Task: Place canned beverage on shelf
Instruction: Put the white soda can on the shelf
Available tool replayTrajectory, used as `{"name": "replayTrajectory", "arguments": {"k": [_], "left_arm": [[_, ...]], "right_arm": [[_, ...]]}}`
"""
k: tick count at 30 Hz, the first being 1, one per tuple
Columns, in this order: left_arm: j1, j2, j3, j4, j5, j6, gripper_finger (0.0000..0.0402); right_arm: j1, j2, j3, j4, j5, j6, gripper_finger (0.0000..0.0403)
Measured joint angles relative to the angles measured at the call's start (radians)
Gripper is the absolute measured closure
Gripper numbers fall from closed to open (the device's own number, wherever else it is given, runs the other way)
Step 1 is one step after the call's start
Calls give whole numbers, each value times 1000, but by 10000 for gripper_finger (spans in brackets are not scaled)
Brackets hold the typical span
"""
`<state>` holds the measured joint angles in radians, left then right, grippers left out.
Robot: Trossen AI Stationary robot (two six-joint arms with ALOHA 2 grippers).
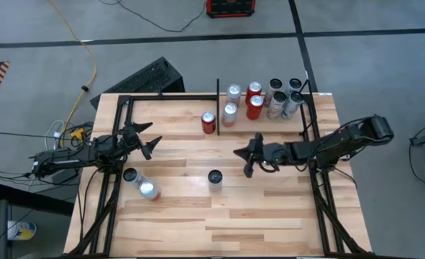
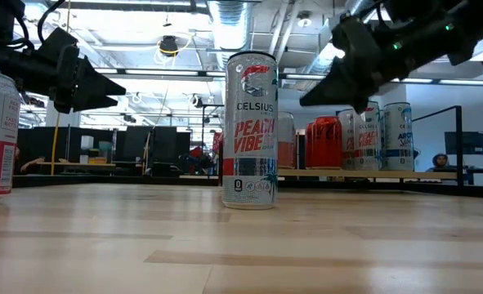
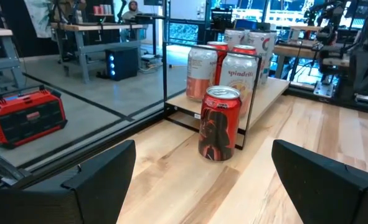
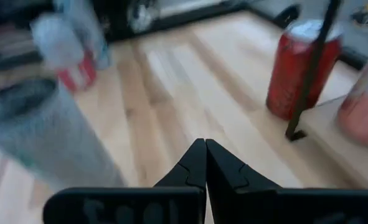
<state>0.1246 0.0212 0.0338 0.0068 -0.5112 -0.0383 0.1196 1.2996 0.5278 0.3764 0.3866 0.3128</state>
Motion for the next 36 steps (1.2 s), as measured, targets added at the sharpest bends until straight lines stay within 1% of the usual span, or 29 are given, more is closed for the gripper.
{"name": "replayTrajectory", "arguments": {"k": [4, 8, 10, 13, 17, 21, 29, 32, 36], "left_arm": [[0, 0, 0, 0, 0, 0, 40], [0, 0, 0, 0, 0, 0, 40], [0, 0, 0, 0, 0, 0, 40], [0, 0, 0, -1, 0, 0, 40], [0, 0, 0, -1, 0, 0, 40], [0, 0, 0, -1, 0, 0, 40], [0, 0, 0, -1, 6, 0, 40], [0, 0, 0, -1, 6, 0, 40], [0, 0, 0, -1, 6, 0, 40]], "right_arm": [[-2, -3, 0, 69, 141, 9, 377], [-15, 35, 1, 102, 219, -5, 377], [-34, 67, 0, 111, 223, -6, 378], [-70, 134, 0, 183, 221, -9, 378], [-120, 204, 10, 311, 145, -71, 378], [-162, 252, 38, 369, 138, -102, 378], [-187, 358, 116, 368, 139, -105, 378], [-187, 374, 146, 362, 160, -122, 378], [-190, 374, 154, 357, 162, -139, 378]]}}
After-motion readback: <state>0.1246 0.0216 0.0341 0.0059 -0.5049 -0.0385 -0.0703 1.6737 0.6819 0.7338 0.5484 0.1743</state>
